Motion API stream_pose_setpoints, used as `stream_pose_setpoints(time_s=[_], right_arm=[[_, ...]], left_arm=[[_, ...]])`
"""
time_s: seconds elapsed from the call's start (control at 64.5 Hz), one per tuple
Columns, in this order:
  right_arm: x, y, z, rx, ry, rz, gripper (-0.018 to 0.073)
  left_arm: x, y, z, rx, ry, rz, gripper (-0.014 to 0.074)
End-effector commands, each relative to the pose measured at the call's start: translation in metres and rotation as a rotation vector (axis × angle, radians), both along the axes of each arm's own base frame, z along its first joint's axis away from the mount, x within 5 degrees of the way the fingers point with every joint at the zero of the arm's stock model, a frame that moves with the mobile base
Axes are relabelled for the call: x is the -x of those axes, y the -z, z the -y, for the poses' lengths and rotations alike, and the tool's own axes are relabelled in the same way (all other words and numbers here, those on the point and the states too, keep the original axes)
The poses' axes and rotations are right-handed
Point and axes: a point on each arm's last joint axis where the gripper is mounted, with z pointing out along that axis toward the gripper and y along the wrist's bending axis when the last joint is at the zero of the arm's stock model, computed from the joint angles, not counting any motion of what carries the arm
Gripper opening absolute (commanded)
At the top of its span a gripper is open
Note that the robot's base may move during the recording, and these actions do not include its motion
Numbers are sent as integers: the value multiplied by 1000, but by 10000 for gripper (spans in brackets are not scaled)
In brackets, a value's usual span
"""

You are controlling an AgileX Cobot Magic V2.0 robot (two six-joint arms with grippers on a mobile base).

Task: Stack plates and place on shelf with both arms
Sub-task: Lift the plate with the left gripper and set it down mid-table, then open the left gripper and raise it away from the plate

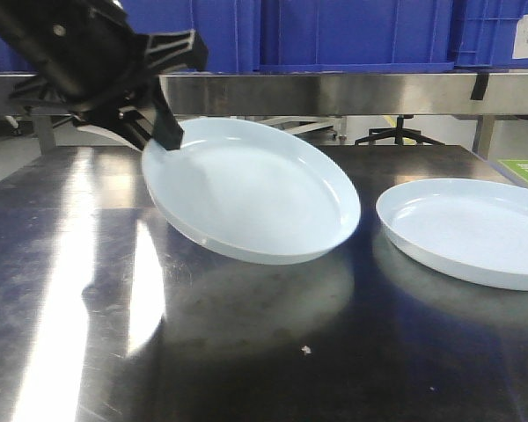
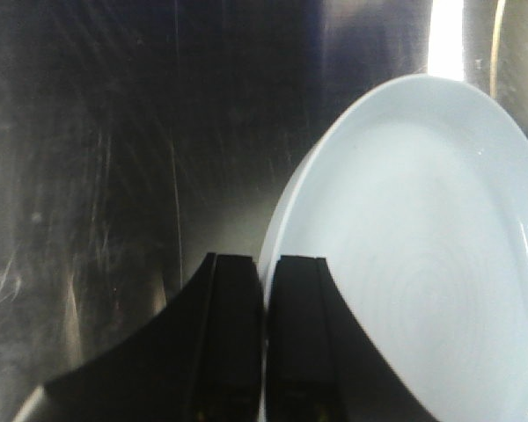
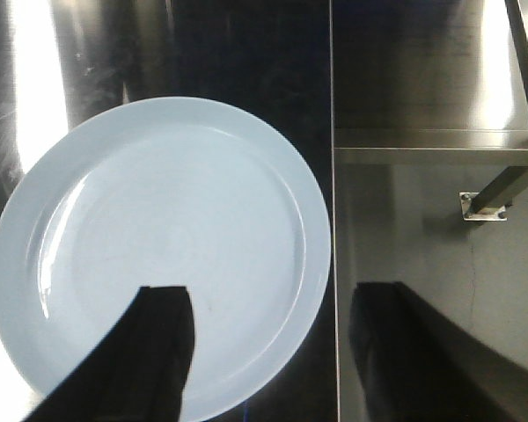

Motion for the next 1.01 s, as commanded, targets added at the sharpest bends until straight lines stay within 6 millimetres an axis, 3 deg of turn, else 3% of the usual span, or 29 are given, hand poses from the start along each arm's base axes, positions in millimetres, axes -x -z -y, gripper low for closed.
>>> stream_pose_setpoints(time_s=[0.0, 0.093, 0.233, 0.31, 0.434, 0.574, 0.62, 0.791, 0.992], right_arm=[[-5, -18, 1, 9, -1, 102, 501], [-5, -18, 1, 9, -1, 101, 501], [-5, -18, 1, 9, -1, 101, 501], [-5, -18, 1, 9, -1, 101, 501], [-5, -18, 1, 9, -1, 101, 501], [-5, -18, 1, 9, -1, 101, 501], [-5, -18, 1, 9, -1, 101, 501], [-5, -18, 1, 9, -1, 101, 501], [-5, -18, 1, 9, -1, 101, 501]], left_arm=[[-7, -22, 6, 41, 4, 108, 110], [-10, -17, 6, -1, 30, 118, 197], [-11, -16, 6, -15, 37, 129, 409], [-12, -17, 6, -15, 38, 133, 455], [-13, -20, 5, -30, 45, 119, 371], [-15, -28, -6, -38, 21, 110, 61], [-16, -33, -14, -36, 1, 121, 106], [-16, -61, -54, -27, -96, 173, 86], [8, -101, -116, -70, -232, 298, 87]])
